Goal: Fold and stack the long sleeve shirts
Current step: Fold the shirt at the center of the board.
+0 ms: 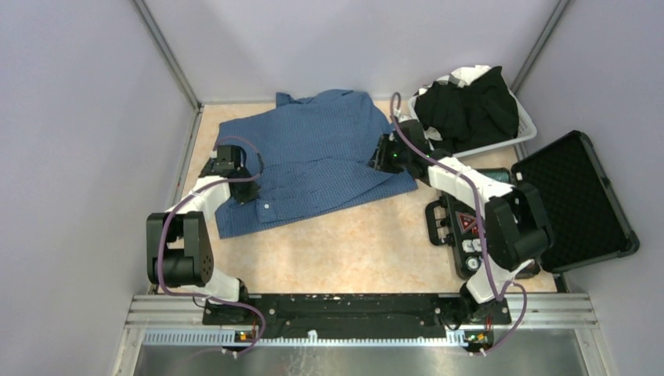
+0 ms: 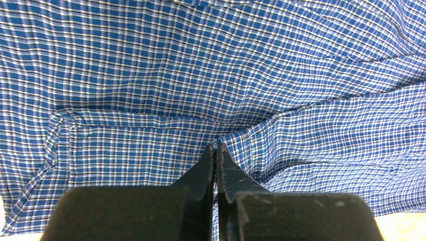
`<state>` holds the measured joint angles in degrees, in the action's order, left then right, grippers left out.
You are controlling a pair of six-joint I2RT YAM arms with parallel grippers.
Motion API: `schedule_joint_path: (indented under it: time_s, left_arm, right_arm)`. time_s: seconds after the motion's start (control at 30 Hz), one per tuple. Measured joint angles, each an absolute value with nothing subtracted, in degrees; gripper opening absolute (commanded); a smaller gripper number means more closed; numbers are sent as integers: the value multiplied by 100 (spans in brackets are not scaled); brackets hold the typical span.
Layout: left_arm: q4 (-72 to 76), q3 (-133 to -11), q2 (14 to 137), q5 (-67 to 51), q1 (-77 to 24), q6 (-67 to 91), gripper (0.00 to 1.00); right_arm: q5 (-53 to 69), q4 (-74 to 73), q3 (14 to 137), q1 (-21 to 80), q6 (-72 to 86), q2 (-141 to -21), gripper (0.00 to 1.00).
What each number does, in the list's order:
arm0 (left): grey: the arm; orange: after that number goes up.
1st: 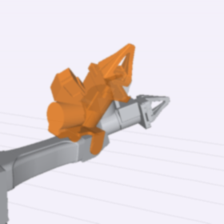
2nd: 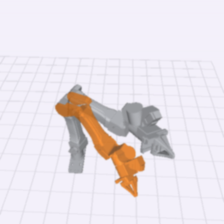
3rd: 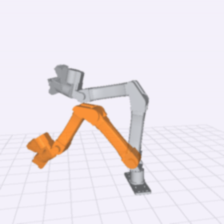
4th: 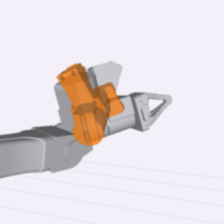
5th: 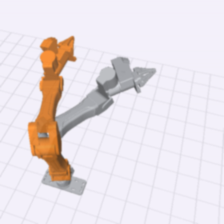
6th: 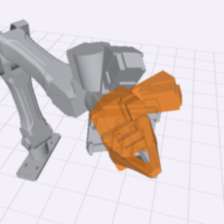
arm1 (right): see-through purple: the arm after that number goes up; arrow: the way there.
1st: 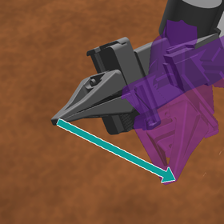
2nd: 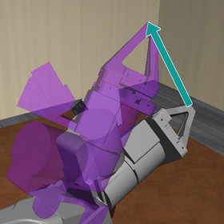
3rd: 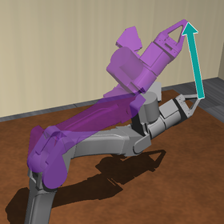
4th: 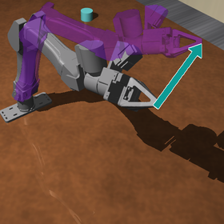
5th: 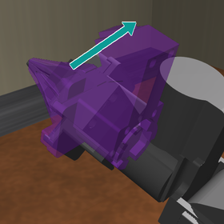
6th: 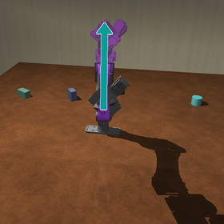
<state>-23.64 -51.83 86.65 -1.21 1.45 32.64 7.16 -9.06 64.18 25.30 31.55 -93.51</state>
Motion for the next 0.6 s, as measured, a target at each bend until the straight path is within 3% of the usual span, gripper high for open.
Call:
schedule_joint_path:
  time_s: [0.23,0.37,0.47,0.6]
  left_arm:
    - [-2379,-5186,8707,8,301,3262,25]
    - [-2425,-5188,8702,69,346,3208,51]
    - [-2517,-5275,8672,69,351,3114,58]
    - [-2550,-5516,8538,-34,183,3000,59]
  right_arm:
    - [722,-685,6807,2788,3037,-10160,29]
    - [666,-646,6740,2685,3026,-10595,29]
    - [639,-576,6469,2543,3065,-10637,29]
    - [617,-381,6147,2418,3157,-10610,30]
